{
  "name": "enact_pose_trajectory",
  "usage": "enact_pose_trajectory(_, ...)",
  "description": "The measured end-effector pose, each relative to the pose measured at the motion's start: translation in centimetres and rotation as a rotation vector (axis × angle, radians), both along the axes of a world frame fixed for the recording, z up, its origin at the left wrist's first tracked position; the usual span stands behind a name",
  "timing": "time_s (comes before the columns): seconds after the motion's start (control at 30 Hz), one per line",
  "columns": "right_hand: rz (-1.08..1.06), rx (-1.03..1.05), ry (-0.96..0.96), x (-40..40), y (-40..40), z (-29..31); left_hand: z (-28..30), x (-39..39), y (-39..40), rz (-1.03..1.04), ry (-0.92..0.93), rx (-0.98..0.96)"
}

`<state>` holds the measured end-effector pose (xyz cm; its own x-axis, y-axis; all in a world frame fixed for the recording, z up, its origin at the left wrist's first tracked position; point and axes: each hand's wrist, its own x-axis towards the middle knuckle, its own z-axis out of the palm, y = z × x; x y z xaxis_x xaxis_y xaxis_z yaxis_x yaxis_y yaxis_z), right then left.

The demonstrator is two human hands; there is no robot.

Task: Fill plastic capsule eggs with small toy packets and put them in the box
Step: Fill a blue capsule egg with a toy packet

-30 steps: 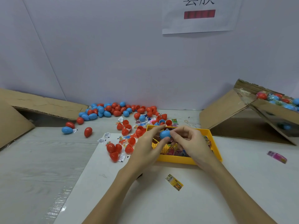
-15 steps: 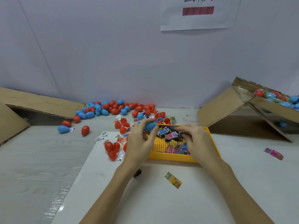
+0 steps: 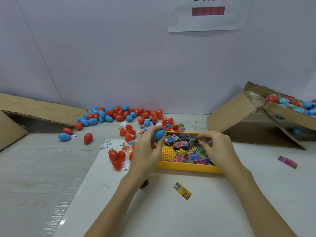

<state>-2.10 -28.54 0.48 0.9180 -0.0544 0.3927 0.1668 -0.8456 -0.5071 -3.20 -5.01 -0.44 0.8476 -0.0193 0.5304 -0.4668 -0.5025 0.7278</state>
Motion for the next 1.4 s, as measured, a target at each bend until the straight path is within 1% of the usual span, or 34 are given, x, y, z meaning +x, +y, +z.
enact_pose_trajectory(0.27, -0.065, -0.118, 0.223, -0.4, -0.1, -0.5, -0.3, 0.0, -0.1, -0.005, -0.021, 0.064)
enact_pose_trajectory(0.4, -0.064, -0.061, 0.207, -0.5, 0.2, -0.4, -0.2, -0.2, -0.2, -0.008, -0.024, 0.115)
enact_pose_trajectory(0.57, -0.053, 0.059, 0.164, -0.6, 0.0, -0.1, -0.1, -0.5, -0.3, -0.019, -0.027, 0.143)
enact_pose_trajectory(0.67, -0.028, 0.096, 0.127, -0.7, 0.0, 0.2, -0.1, -0.5, -0.3, -0.026, -0.029, 0.155)
enact_pose_trajectory(0.83, 0.018, 0.161, 0.126, -1.0, 0.0, 0.4, 0.1, -0.7, -0.4, -0.027, -0.014, 0.179)
enact_pose_trajectory(0.97, 0.008, 0.311, 0.062, -1.1, 0.0, 0.9, 0.5, -1.2, -0.9, -0.04, -0.032, 0.208)
enact_pose_trajectory(1.07, 0.024, 0.38, 0.052, -1.3, 0.1, 1.2, 0.7, -1.3, -1.1, -0.065, -0.051, 0.222)
enact_pose_trajectory(1.13, 0.054, 0.468, 0.067, -1.5, 0.1, 1.3, 0.7, -1.3, -1.2, -0.084, -0.058, 0.19)
enact_pose_trajectory(1.23, 0.16, 0.607, 0.121, -1.8, 0.5, 1.7, 0.9, -1.4, -1.2, -0.166, 0.009, 0.014)
enact_pose_trajectory(1.3, 0.211, 0.627, 0.131, -2.0, 1.1, 1.8, 1.1, -1.7, -1.3, -0.212, 0.099, -0.109)
enact_pose_trajectory(1.4, 0.246, 0.639, 0.142, -2.3, 1.9, 1.7, 1.1, -1.7, -1.6, -0.224, 0.143, -0.156)
